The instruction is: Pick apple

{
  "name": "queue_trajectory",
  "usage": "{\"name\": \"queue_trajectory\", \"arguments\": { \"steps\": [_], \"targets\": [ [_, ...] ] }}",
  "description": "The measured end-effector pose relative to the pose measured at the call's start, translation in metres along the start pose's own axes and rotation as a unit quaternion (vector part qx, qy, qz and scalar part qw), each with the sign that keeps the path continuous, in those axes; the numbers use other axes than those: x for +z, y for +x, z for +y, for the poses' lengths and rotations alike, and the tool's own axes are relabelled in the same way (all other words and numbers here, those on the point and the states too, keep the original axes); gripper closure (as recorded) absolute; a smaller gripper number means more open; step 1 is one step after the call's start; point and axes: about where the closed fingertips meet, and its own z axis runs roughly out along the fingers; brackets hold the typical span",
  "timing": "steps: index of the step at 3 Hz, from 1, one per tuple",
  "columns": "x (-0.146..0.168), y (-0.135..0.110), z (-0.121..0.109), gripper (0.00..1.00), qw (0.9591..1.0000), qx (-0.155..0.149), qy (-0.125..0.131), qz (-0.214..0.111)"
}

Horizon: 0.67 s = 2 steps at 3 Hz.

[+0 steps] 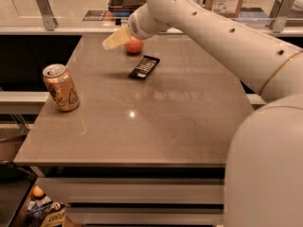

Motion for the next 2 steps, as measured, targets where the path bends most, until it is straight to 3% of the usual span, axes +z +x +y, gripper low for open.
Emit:
{"name": "queue_trajectory", "arguments": {
  "steps": [2],
  "targets": [
    [0.044, 0.004, -0.013, 0.00, 0.9998, 0.011, -0.009, 0.013]
  ]
}}
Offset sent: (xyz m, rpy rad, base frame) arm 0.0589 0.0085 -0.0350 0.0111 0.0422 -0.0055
